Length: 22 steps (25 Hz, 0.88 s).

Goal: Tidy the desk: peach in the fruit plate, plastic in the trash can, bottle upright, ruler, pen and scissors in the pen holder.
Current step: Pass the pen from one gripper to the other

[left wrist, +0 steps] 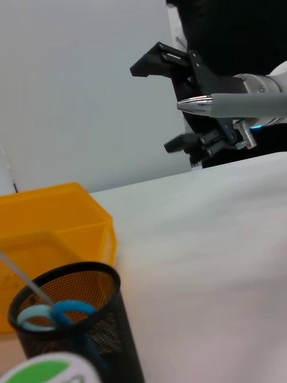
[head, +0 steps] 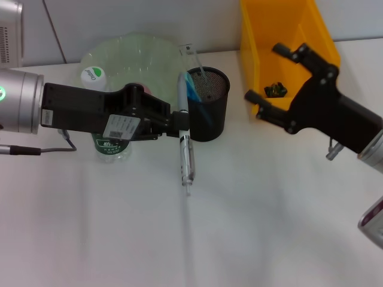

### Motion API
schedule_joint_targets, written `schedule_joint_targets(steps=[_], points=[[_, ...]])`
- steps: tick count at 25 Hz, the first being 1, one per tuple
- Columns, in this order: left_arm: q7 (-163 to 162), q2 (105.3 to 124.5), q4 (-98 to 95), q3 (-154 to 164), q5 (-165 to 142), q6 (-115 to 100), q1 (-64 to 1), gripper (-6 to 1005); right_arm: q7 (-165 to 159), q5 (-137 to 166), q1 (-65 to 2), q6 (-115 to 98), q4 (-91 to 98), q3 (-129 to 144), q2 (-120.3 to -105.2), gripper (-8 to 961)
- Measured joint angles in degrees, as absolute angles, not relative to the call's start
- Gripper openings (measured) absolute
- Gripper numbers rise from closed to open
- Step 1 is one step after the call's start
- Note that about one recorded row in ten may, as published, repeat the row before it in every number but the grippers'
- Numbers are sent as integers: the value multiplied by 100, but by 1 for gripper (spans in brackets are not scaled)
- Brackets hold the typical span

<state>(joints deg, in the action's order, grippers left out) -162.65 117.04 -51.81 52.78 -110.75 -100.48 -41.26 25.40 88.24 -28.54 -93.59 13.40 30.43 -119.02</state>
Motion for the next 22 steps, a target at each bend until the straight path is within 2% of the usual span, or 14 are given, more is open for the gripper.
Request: schedule_joint_targets(steps=[22], points=[[-16282, 11821, -5149, 5338, -11030, -10177, -4152, 223, 3733, 8815, -3184, -9282, 1509, 4552, -11906, 815]])
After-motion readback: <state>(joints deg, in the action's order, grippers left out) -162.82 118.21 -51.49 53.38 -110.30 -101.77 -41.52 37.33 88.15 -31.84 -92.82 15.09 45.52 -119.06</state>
